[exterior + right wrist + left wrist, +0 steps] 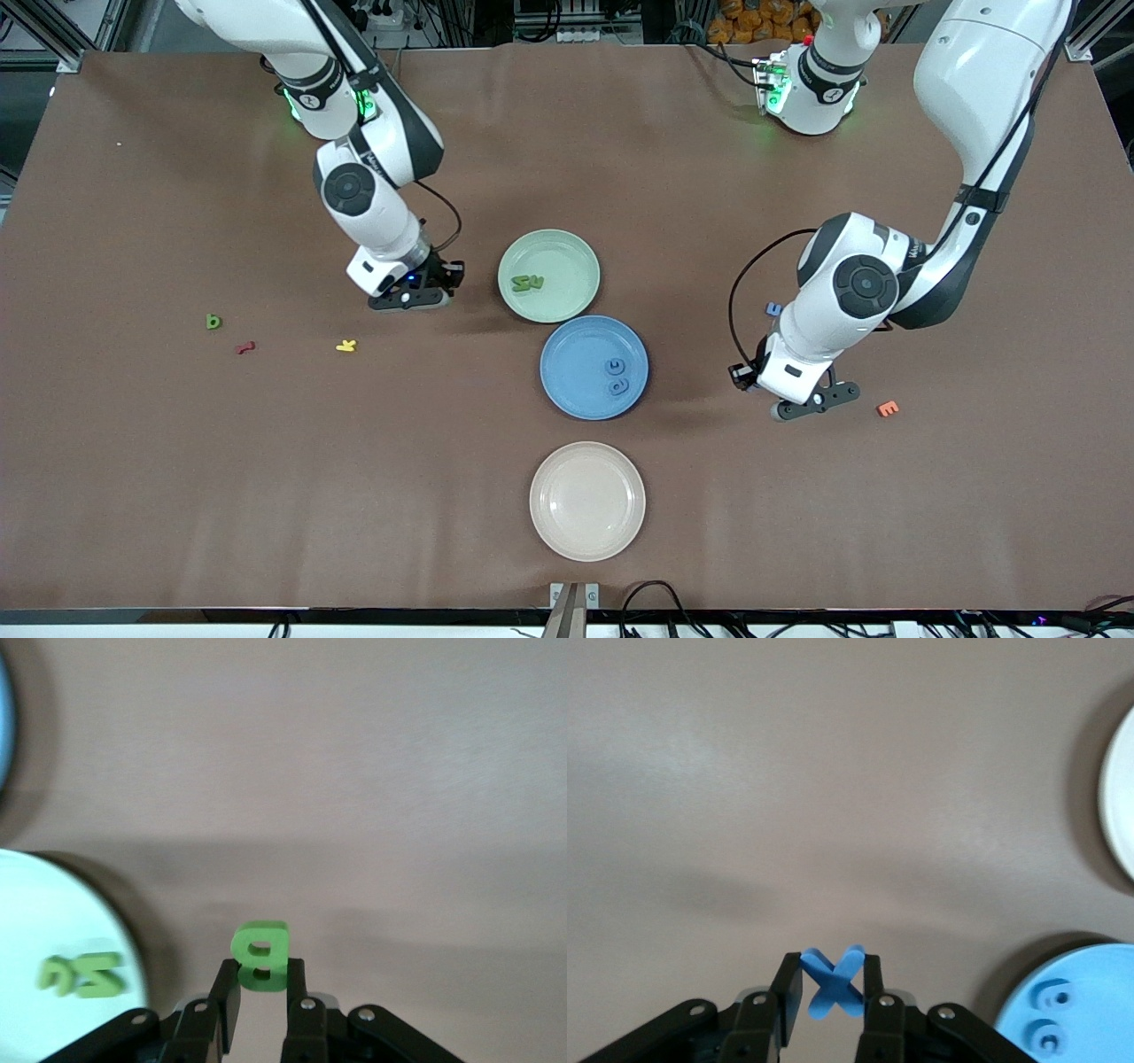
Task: Sort letters by color into matching plates
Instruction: 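Carry green B to the green plate while the left gripper carries x to blue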
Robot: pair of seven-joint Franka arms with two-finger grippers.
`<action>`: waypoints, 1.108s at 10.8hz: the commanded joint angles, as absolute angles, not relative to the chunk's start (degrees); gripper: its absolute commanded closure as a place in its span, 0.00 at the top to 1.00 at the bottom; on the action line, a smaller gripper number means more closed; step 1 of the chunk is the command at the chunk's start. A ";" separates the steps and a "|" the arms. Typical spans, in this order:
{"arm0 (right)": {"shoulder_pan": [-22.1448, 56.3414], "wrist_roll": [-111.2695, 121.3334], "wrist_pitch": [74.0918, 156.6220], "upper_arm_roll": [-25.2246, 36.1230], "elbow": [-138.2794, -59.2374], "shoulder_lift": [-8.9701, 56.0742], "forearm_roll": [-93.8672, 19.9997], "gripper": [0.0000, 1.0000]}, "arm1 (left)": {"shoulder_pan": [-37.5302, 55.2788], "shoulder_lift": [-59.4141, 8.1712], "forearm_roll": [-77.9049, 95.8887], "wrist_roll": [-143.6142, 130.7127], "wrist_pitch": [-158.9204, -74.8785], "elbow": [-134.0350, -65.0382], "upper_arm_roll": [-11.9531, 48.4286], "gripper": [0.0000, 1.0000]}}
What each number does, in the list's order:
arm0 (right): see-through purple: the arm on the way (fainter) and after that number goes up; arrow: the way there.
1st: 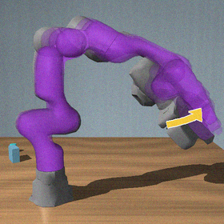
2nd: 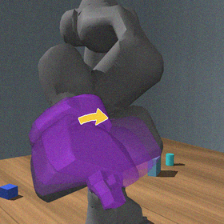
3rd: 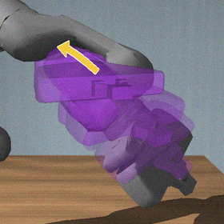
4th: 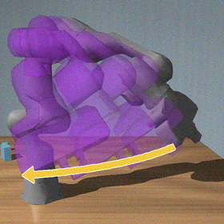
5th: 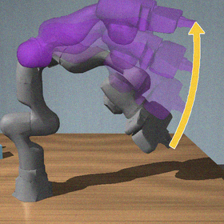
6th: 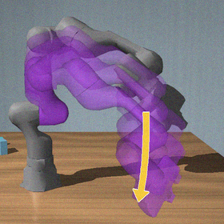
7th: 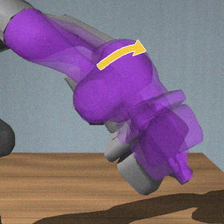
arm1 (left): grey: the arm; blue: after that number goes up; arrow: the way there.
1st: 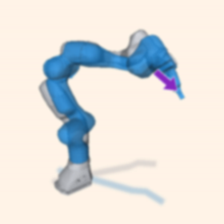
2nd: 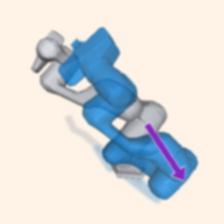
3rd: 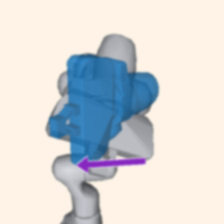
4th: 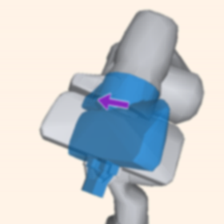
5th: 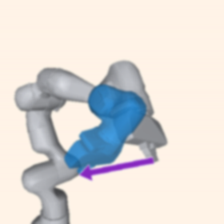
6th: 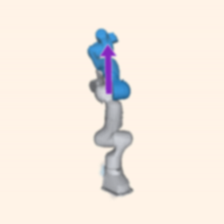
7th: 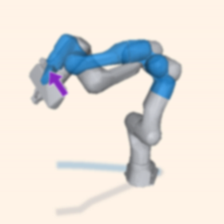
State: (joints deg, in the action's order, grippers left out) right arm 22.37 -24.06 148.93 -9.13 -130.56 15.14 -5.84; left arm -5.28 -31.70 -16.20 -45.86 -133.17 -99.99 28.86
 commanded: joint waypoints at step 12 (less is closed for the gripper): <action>33.93 -51.42 147.66 -10.55 -115.93 26.72 -2.99 0.62 | 8.77 -37.70 -15.29 -64.59 -132.19 -89.91 28.65 0.00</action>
State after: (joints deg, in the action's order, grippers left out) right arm 34.60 -49.46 148.89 -10.24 -117.19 26.21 -4.39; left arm 5.89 -36.92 -16.19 -62.02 -133.07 -91.54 29.03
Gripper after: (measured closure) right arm 0.696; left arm 0.678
